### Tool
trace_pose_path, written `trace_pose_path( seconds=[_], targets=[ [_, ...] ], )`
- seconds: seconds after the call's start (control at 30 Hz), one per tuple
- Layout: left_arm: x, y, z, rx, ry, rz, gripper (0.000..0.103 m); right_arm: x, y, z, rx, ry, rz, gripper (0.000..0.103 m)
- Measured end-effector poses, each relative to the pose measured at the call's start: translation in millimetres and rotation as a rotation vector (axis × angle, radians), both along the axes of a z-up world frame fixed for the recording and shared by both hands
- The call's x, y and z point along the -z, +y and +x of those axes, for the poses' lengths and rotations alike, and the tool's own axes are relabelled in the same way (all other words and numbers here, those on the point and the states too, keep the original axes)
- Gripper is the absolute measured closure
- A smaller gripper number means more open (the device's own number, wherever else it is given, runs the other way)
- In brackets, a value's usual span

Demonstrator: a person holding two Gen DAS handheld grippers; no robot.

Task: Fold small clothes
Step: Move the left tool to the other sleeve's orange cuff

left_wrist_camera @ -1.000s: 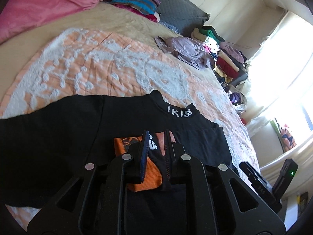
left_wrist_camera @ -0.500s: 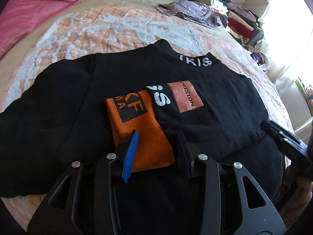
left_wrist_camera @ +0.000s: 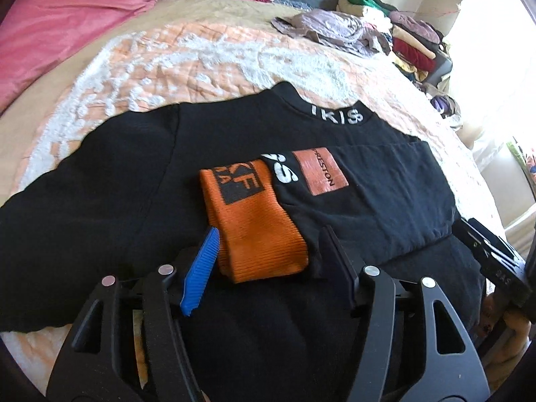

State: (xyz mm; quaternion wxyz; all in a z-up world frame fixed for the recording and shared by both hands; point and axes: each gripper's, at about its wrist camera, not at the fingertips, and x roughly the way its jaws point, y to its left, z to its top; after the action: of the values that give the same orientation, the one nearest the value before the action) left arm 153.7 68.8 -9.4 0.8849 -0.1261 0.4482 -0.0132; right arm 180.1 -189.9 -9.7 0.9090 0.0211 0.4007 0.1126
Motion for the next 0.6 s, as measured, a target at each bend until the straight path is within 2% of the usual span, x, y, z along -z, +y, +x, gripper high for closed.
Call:
trace_pose_path(
  seconds=[0.07,0.2,0.27,0.47,0.6],
  targets=[
    [-5.6,3.5,-4.7,-0.009,-0.018,0.009,0.034,-3.3,-0.1,-3.3,-0.001,-0.010,0.013,0.012],
    [-13.4,11.5,-14.2,-0.039,-0.048,0.021,0.020,-9.7,0.5,-8.4,0.002,-0.035,0.045,0.007],
    [-16.0,16.8,-18.5,-0.061,-0.058,0.034,0.010,-11.9,1.4,-10.4,0.002,-0.040,0.058,0.005],
    [-21.5,25.0,-28.7,-0.100,-0.077,0.097,0.010,-19.2,9.9,-14.2,-0.016,-0.053,0.079,0.005],
    [-22.8,35.5,-34.1,-0.128,-0.078,0.093,0.010,-24.4,22.4,-17.7,-0.043,-0.066,0.076,0.005]
  ],
)
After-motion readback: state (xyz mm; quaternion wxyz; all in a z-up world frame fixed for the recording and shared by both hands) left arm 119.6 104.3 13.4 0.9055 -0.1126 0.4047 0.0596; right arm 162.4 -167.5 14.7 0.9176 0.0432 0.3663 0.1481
